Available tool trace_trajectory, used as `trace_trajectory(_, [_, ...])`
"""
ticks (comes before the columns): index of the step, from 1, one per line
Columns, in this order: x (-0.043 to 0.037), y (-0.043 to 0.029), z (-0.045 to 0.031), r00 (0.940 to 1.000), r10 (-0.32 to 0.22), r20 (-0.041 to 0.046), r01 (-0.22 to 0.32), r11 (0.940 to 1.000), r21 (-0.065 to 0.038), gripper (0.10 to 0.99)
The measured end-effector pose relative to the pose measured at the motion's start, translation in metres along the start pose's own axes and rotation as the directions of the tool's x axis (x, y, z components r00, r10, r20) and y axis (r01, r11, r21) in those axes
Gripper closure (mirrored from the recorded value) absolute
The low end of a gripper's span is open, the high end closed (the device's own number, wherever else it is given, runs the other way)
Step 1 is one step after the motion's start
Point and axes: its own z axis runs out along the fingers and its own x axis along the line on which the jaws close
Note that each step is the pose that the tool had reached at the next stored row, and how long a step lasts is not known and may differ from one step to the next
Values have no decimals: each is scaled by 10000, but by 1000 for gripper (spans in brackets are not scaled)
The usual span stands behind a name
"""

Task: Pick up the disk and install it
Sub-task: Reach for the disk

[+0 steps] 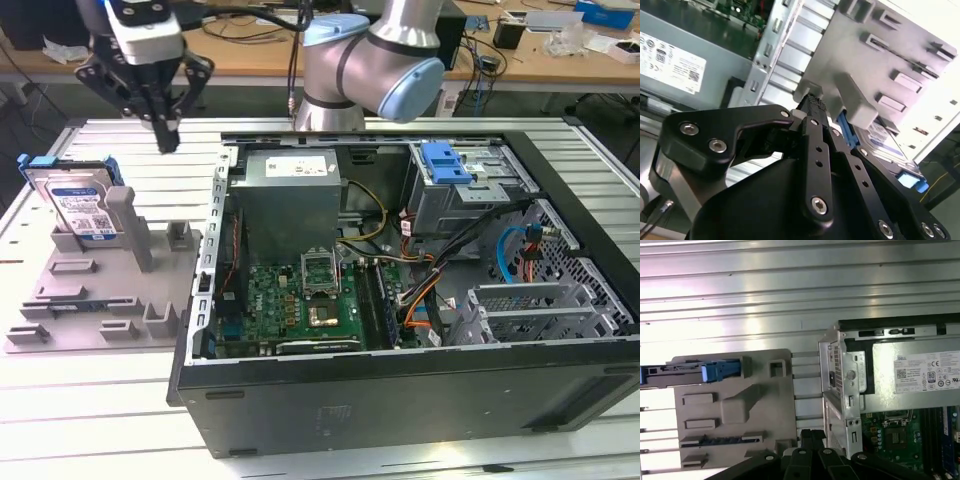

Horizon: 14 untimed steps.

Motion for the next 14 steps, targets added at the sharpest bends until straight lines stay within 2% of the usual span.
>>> trace_trajectory(14, [671,148,22,10000,0,0,0,10000,0,980])
